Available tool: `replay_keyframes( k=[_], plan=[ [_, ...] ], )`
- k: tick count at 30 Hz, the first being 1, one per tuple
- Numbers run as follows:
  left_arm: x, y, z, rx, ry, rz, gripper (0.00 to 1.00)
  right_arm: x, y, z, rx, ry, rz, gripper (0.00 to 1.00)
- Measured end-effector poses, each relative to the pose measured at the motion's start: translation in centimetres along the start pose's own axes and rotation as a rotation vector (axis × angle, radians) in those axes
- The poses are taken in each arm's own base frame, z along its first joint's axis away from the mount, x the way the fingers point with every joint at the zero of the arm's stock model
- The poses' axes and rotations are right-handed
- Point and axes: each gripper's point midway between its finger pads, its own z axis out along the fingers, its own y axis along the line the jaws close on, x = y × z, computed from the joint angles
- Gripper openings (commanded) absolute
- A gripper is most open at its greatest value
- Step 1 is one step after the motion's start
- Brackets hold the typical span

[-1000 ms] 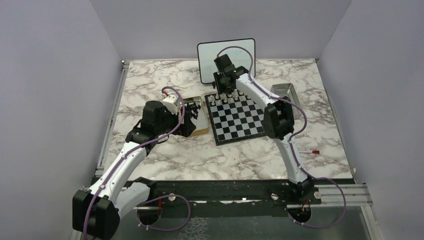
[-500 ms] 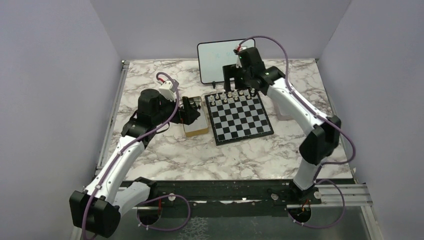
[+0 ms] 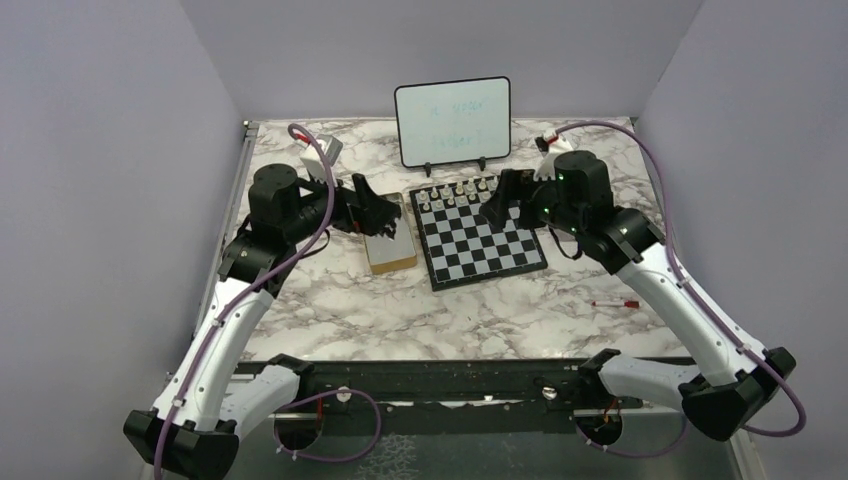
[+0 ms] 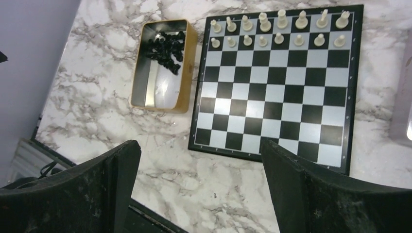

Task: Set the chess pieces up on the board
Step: Reset both arms

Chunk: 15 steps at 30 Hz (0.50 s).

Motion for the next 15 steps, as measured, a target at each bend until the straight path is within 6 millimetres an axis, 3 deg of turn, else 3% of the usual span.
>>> replay_keyframes(
  k=[4, 11, 15],
  plan=[
    [1.4, -0.2, -1.1, -0.002, 0.003, -0.028, 0.99, 1.5, 0.1, -1.5, -0.031, -0.009, 0.051, 1.0],
    [4.5, 0.4, -1.9, -0.014, 0.042, -0.069, 0.99, 4.5, -0.5, -2.3, -0.042, 0.011, 0.111, 1.0],
    [4.6, 0.1, -1.9, -0.002, 0.049, -0.085, 0.99, 4.8, -0.6, -3.1, -0.046, -0.001, 0.132, 1.0]
  ],
)
